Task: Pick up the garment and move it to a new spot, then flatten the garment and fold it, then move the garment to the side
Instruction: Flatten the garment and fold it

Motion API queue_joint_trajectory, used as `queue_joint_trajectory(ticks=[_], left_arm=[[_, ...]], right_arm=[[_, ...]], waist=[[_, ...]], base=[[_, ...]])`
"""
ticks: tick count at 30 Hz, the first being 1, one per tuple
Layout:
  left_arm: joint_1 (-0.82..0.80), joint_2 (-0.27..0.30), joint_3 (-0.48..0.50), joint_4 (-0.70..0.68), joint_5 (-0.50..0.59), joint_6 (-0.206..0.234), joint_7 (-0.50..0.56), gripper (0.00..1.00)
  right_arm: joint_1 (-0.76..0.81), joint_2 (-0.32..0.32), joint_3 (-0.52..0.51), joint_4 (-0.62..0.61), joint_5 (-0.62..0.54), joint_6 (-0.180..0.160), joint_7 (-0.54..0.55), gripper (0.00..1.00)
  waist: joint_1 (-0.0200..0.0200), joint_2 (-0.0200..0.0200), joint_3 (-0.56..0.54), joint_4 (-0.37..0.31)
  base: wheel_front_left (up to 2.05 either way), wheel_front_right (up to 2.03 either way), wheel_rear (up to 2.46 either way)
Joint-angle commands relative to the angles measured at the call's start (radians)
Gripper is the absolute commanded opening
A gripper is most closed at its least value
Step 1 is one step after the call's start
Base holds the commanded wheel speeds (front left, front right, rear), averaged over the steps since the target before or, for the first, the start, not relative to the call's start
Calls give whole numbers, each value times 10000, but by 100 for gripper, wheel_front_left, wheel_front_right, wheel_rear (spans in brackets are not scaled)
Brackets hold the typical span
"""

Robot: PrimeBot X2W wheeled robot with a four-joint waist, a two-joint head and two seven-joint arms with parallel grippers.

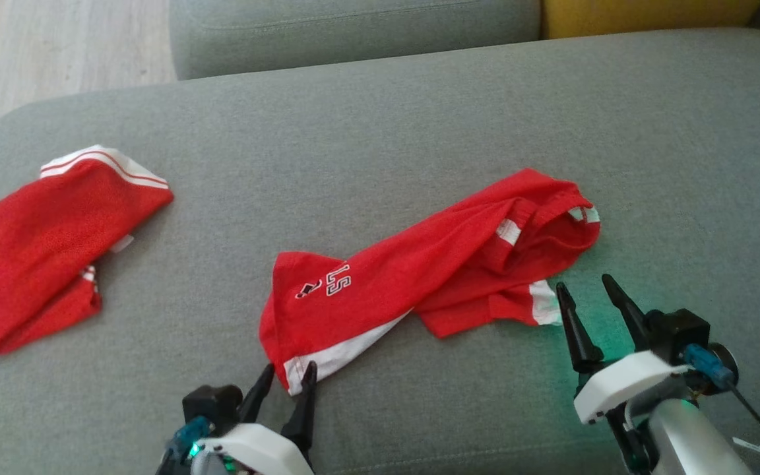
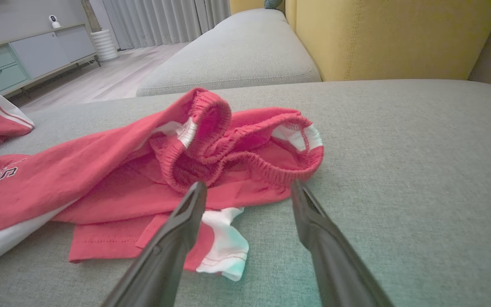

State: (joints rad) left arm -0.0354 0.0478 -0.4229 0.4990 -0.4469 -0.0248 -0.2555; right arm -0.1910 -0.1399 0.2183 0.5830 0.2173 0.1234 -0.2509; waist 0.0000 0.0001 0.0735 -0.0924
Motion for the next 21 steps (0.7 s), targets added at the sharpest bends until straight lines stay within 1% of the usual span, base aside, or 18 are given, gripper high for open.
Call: queue_joint_trajectory(ticks=[1, 4, 9, 10, 11, 12, 16, 21], left_arm=[[-331, 24, 211, -190, -95, 75, -63, 100], [-406, 24, 113, -42, -227, 119, -63, 100], [-515, 24, 57, -174, -277, 52, -63, 100], [-539, 24, 80, -215, -258, 46, -63, 95], [-556, 24, 92, -232, -238, 41, -63, 61], [-571, 24, 82, -209, -222, 35, -63, 0], [-770, 24, 236, -243, -239, 30, -63, 0], [-1056, 24, 1140, -1089, -15, 178, -63, 0]], right_arm=[[-292, -44, 184, -346, -85, 73, -108, 100], [-303, -65, 168, -399, -87, 73, -108, 100], [-283, -92, 138, -426, -57, 73, -108, 100], [-282, -80, 133, -426, -48, 73, -108, 100], [-284, -67, 127, -426, -40, 73, -108, 100], [-284, -54, 126, -422, -32, 73, -108, 100], [-315, -1, 123, -399, 17, 73, -108, 100], [-355, 40, 82, -422, 66, 73, -108, 100]], waist=[[0, -1, 15, -46], [0, -1, 8, -96], [0, -1, 37, -122], [0, -1, 53, -125], [0, -1, 66, -128], [0, -1, 78, -133], [0, -1, 127, -159], [0, -1, 181, -170]], base=[[0, 0, 0], [0, 0, 0], [0, 0, 0], [0, 0, 0], [0, 0, 0], [0, 0, 0], [0, 0, 0], [0, 0, 0]])
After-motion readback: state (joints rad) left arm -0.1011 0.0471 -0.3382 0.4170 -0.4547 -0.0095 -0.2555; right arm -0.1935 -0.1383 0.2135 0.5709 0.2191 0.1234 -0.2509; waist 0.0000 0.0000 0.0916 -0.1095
